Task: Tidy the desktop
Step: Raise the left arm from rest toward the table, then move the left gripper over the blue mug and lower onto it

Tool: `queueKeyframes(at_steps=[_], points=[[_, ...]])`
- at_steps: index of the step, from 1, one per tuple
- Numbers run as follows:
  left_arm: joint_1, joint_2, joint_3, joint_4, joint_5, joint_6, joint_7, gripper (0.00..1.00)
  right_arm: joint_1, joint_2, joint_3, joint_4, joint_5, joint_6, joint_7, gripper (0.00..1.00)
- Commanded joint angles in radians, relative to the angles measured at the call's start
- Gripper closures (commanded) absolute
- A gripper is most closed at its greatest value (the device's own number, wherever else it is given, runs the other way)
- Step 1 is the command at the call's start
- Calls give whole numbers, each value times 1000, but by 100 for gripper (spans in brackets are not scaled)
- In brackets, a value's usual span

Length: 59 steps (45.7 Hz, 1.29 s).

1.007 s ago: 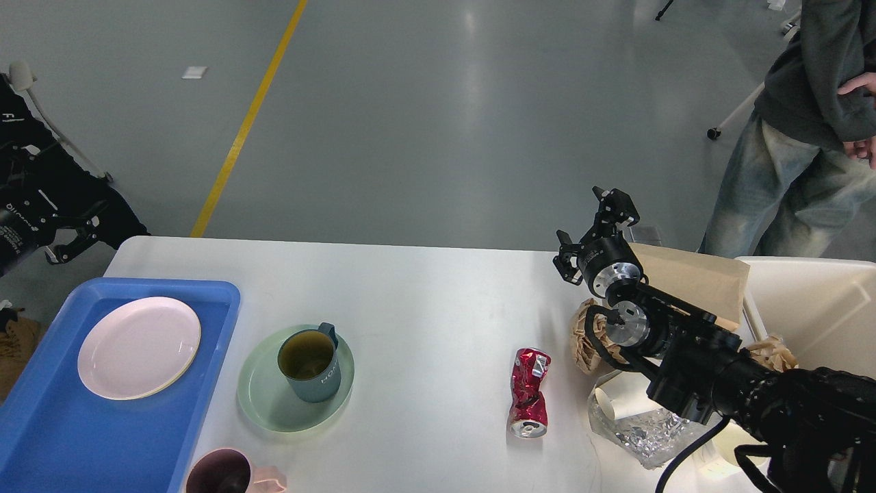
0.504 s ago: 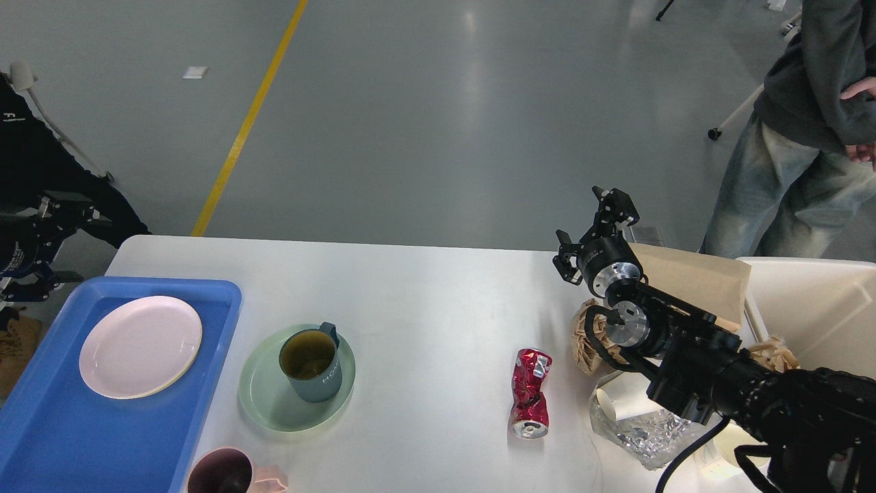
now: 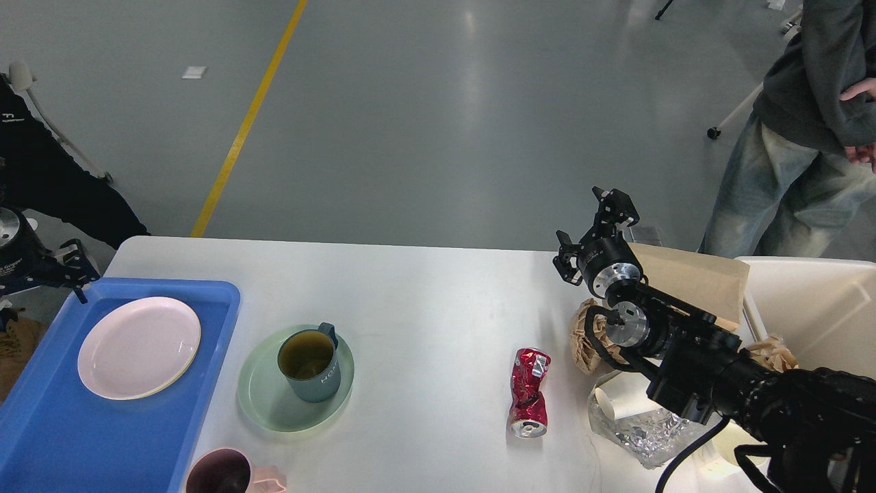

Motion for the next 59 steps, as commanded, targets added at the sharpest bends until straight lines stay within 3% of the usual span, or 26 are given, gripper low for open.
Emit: queueKeyframes(at_steps=[1, 13, 23, 36, 49, 55, 59], points=[[-82, -5, 18, -83, 0, 0, 1, 4, 0, 0, 0, 0, 0, 0, 0, 0], [-327, -7, 42, -342, 0, 0, 2, 4, 0, 0, 0, 0, 0, 0, 0, 0], [-459, -68, 56, -403, 8, 0, 4, 4, 0, 0, 0, 0, 0, 0, 0, 0], [-292, -269, 21, -368, 8, 0, -2, 4, 0, 0, 0, 0, 0, 0, 0, 0], [-148, -355, 2, -269, 22, 0, -4, 4, 0, 0, 0, 0, 0, 0, 0, 0], [-88, -381, -40, -265, 22, 117, -4, 4, 0, 0, 0, 0, 0, 0, 0, 0], [-64, -384, -63, -265, 22, 139, -4, 4, 0, 0, 0, 0, 0, 0, 0, 0]])
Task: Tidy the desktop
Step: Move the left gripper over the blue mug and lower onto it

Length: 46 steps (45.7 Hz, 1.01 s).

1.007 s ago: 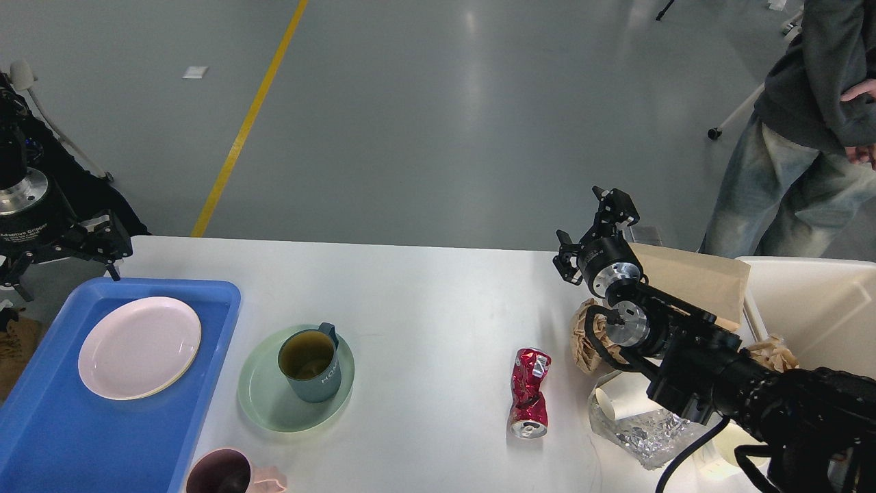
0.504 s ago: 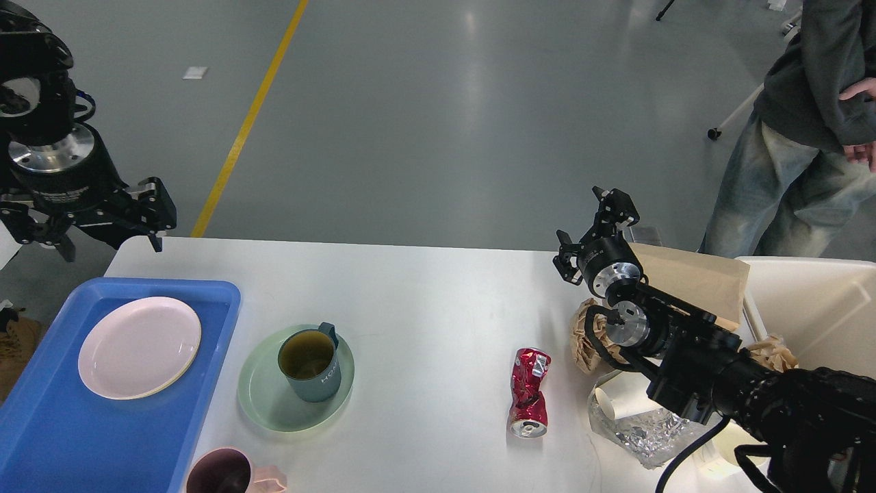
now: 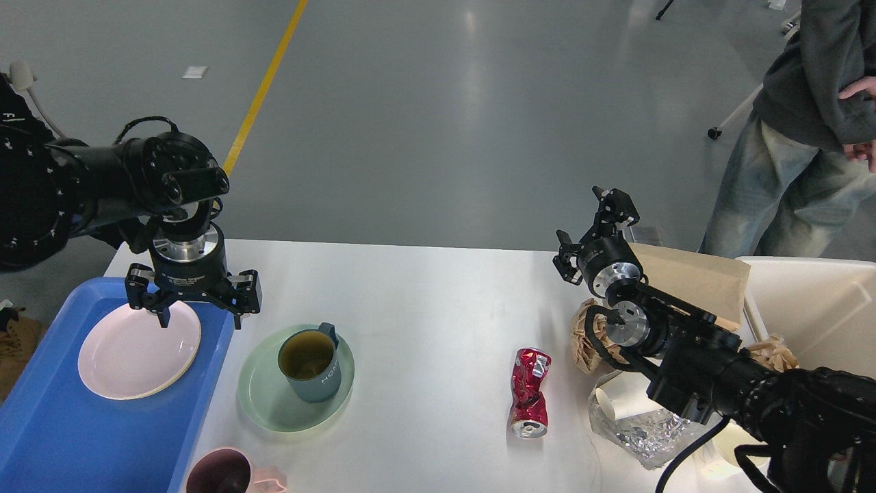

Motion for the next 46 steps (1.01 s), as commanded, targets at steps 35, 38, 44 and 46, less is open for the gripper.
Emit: queueKeyframes(at_steps=[35, 38, 44, 46], points=[[165, -53, -155, 85, 26, 221, -4, 4, 0, 0, 0, 0, 0, 0, 0, 0], [158, -53, -162, 84, 26, 215, -4, 4, 0, 0, 0, 0, 0, 0, 0, 0], [132, -51, -164, 73, 26, 187, -2, 4, 0, 0, 0, 0, -1, 0, 0, 0], [116, -44, -164, 72, 26, 167, -2, 4, 0, 0, 0, 0, 0, 0, 0, 0]])
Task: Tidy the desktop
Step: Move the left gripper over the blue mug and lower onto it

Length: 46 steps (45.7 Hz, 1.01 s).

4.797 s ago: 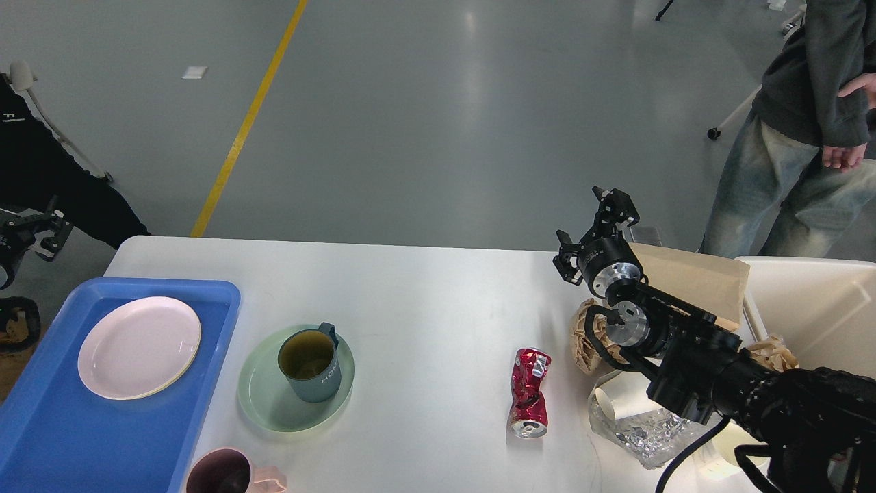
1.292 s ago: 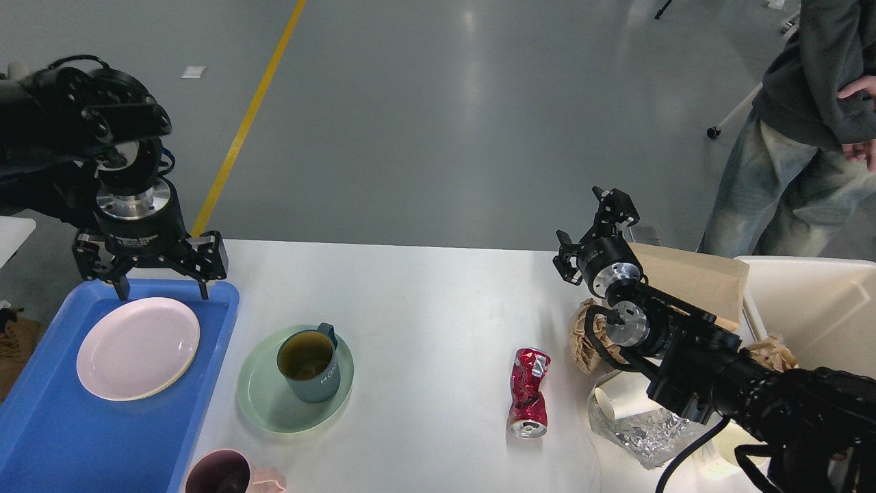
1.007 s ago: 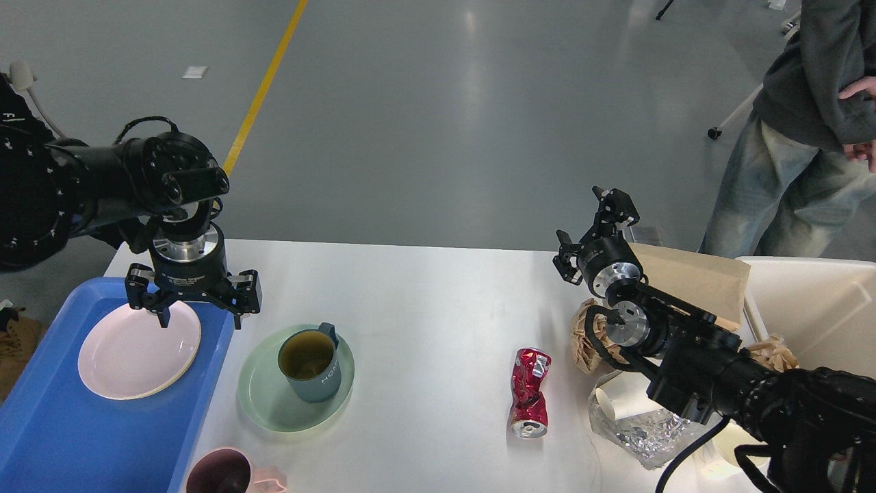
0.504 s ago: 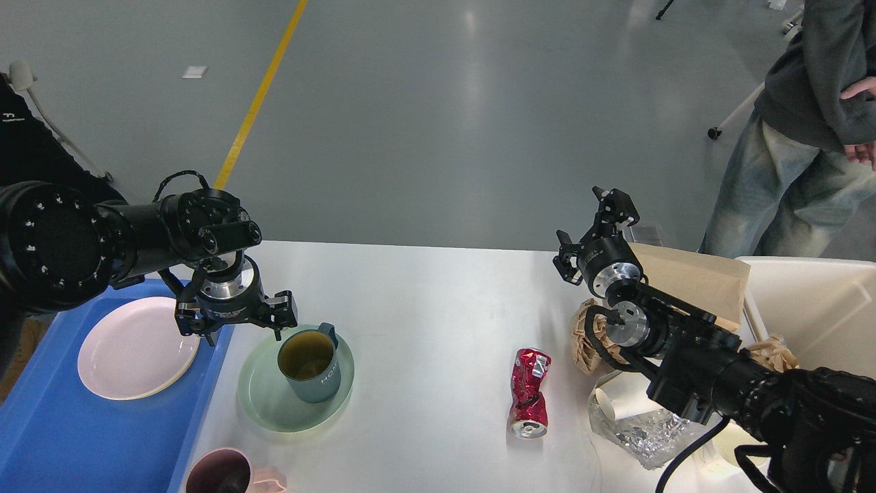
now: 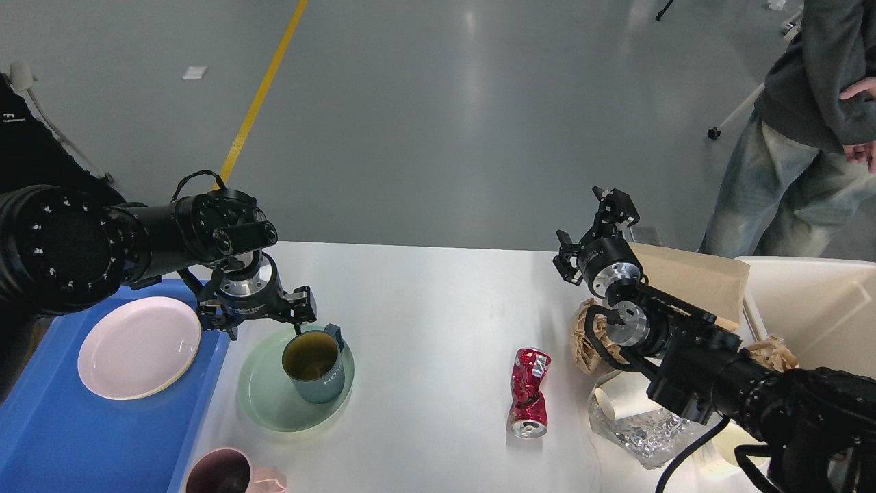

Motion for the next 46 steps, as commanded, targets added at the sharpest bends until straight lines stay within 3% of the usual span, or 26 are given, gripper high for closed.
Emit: queueKeyframes(at_steps=[1, 21, 46], points=[[-38, 12, -1, -8, 0, -47, 2, 4, 0, 0, 0, 0, 1, 0, 0, 0], [-32, 8, -16, -6, -1, -131, 0, 4, 0, 0, 0, 0, -1, 0, 0, 0], [29, -9, -30, 6, 29, -90, -1, 7, 0, 0, 0, 0, 1, 0, 0, 0]])
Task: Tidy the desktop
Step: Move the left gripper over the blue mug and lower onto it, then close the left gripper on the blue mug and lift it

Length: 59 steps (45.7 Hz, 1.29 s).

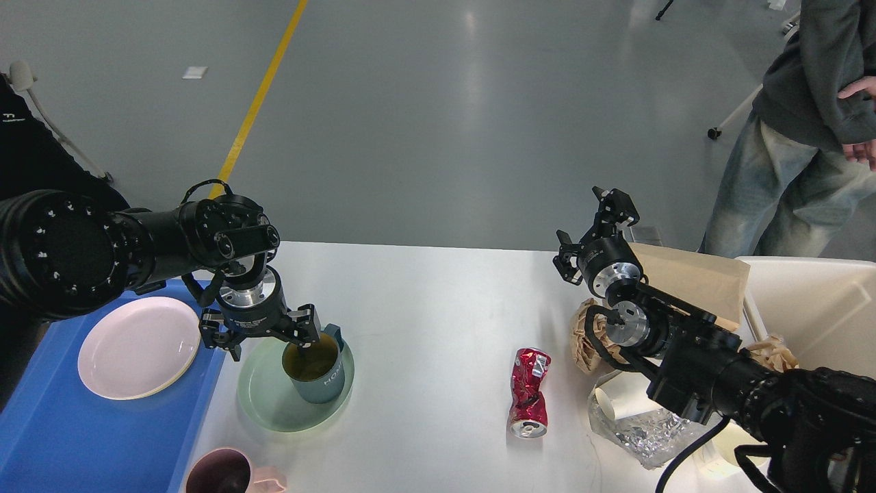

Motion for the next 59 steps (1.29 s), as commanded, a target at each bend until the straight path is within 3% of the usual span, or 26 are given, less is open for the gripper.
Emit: queueKeyframes(at_steps=[1, 9, 17, 31, 36, 43, 59], points=[[10, -3, -19, 1, 17, 18, -1, 9, 0, 0, 0, 0, 0, 0, 0, 0], [21, -3, -25, 1, 25, 21, 1, 36, 0, 0, 0, 0, 0, 0, 0, 0], [19, -3, -26, 1, 25, 22, 1, 42, 0, 0, 0, 0, -1, 0, 0, 0], [24, -3, -26, 1, 25, 16, 2, 78, 0, 0, 0, 0, 0, 0, 0, 0], [25, -1, -26, 1, 23, 19, 2, 80, 0, 0, 0, 0, 0, 0, 0, 0], [34, -1, -26, 1, 25, 19, 4, 94, 0, 0, 0, 0, 0, 0, 0, 0], [44, 0, -26, 1, 25, 27, 4, 100, 0, 0, 0, 0, 0, 0, 0, 0]])
